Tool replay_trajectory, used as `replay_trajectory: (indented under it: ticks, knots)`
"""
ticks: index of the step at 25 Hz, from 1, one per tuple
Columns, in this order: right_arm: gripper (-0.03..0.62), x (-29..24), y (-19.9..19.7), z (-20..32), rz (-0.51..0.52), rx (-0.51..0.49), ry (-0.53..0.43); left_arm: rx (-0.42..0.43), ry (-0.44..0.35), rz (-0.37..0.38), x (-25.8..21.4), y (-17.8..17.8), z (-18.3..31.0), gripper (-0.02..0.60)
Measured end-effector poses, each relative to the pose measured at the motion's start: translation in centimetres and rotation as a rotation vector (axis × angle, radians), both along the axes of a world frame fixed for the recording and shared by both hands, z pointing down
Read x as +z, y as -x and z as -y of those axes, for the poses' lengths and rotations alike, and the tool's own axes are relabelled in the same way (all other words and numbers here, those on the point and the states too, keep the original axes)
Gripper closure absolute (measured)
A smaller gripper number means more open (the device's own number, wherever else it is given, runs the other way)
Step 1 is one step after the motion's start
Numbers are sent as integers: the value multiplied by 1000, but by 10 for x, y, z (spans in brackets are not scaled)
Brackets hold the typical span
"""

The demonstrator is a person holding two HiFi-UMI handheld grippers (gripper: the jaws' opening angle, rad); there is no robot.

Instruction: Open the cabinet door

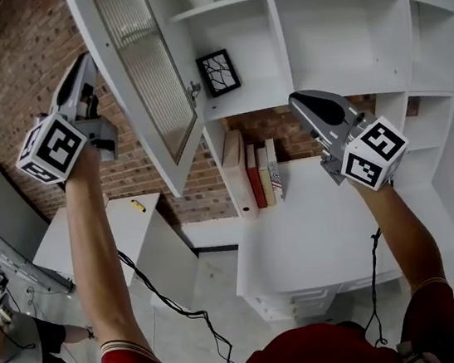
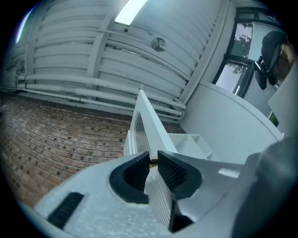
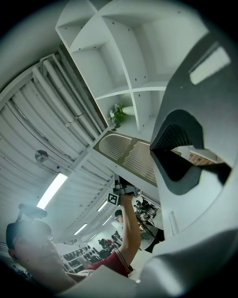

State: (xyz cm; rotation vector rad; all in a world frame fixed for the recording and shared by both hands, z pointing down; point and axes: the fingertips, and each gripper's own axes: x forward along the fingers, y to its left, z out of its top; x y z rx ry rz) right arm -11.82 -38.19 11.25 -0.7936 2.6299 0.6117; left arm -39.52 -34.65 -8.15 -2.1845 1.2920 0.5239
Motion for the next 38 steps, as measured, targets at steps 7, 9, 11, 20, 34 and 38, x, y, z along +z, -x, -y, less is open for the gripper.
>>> replay_trajectory:
  ticks: [7, 9, 11, 20, 34, 38]
  knots:
    - [582, 1, 2, -2, 1, 19, 7, -47, -8, 25, 1, 5, 4, 550]
    - [582, 1, 2, -5, 1, 29, 11, -65, -12, 22, 4, 8, 3, 563]
    - [580, 1, 2, -7, -3, 42, 13, -70, -19, 11, 9, 12, -1, 568]
    - [582, -14, 0, -17, -22, 59, -1, -49, -53, -10, 49, -3, -34, 577]
    - [582, 6, -76, -81, -6, -43, -66, -32, 34, 78, 164, -188, -102, 577]
    - [582, 24, -101, -95, -5, -52, -74, -11, 113, 53, 207, -235, -98, 577]
